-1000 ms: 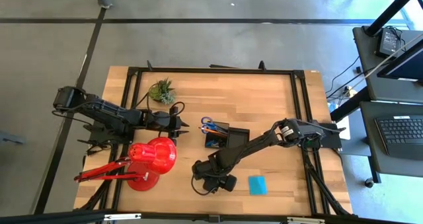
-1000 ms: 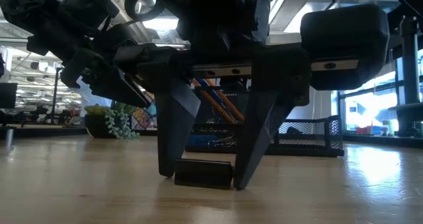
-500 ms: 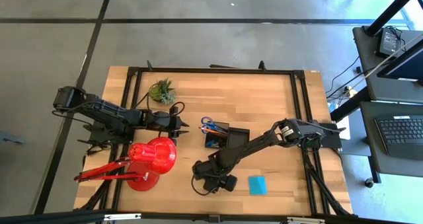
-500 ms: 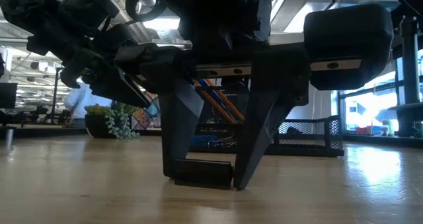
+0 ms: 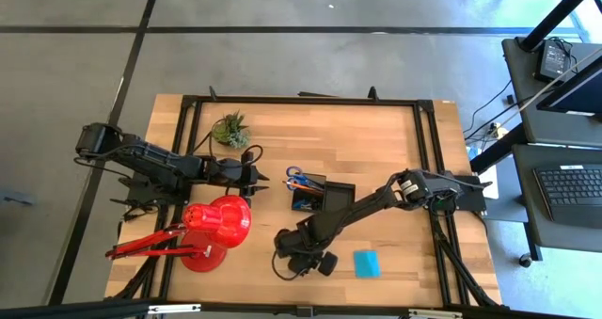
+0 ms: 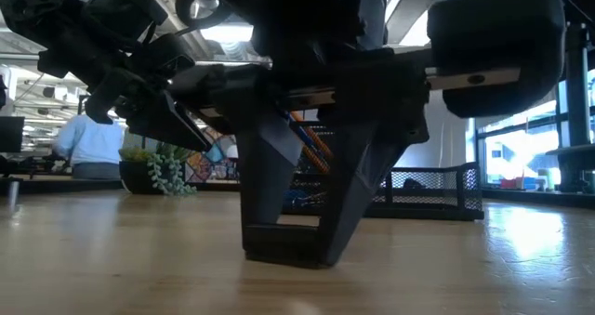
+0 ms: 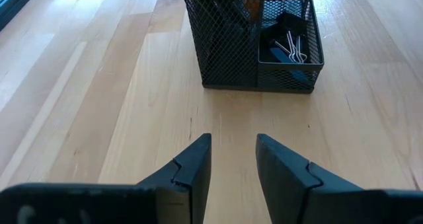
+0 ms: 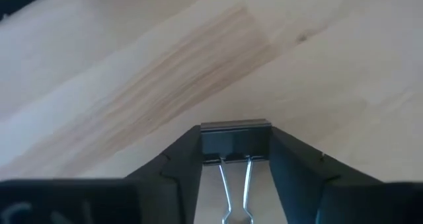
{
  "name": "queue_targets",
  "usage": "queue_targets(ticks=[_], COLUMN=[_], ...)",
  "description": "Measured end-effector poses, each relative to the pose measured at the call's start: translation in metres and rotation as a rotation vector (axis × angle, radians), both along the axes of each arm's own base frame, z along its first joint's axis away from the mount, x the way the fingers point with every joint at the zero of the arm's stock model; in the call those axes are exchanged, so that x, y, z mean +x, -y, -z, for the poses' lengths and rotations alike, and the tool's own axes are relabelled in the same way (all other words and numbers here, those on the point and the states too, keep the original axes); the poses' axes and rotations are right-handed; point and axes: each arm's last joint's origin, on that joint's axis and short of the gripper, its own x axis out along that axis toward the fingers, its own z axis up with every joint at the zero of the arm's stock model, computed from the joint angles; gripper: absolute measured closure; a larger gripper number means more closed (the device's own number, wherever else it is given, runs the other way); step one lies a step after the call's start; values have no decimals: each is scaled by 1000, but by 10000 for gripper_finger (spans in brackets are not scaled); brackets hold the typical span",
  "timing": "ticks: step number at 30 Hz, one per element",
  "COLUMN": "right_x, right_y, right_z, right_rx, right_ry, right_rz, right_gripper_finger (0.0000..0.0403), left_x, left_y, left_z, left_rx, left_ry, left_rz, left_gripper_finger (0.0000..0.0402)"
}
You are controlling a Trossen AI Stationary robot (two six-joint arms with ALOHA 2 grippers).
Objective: Pick and place office supplies into organizer
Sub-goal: Put the black binder clip into the black desk organizer
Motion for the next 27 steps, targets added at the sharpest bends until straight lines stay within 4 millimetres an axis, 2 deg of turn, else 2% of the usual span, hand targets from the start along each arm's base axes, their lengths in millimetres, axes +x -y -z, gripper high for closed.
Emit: queue_targets(ticks=[4, 6, 12, 15, 19, 27], right_x=[-2, -4, -9, -9, -8, -11], right_y=[2, 5, 15, 25, 43, 67], right_z=[-4, -9, -48, -56, -59, -43], right_rx=[-24, -97, -359, -490, -538, -551], right_ry=[-21, -11, 134, 214, 219, 141], right_rz=[96, 155, 375, 531, 655, 791], right_gripper_finger=[247, 247, 247, 245, 245, 244], left_x=[0, 0, 0, 0, 0, 0], left_y=[0, 0, 0, 0, 0, 0], left_z=[0, 0, 0, 0, 0, 0], left_rx=[0, 0, 0, 0, 0, 0], left_ry=[0, 0, 0, 0, 0, 0], left_rz=[0, 0, 0, 0, 0, 0], left_gripper_finger=[288, 288, 288, 288, 288, 288])
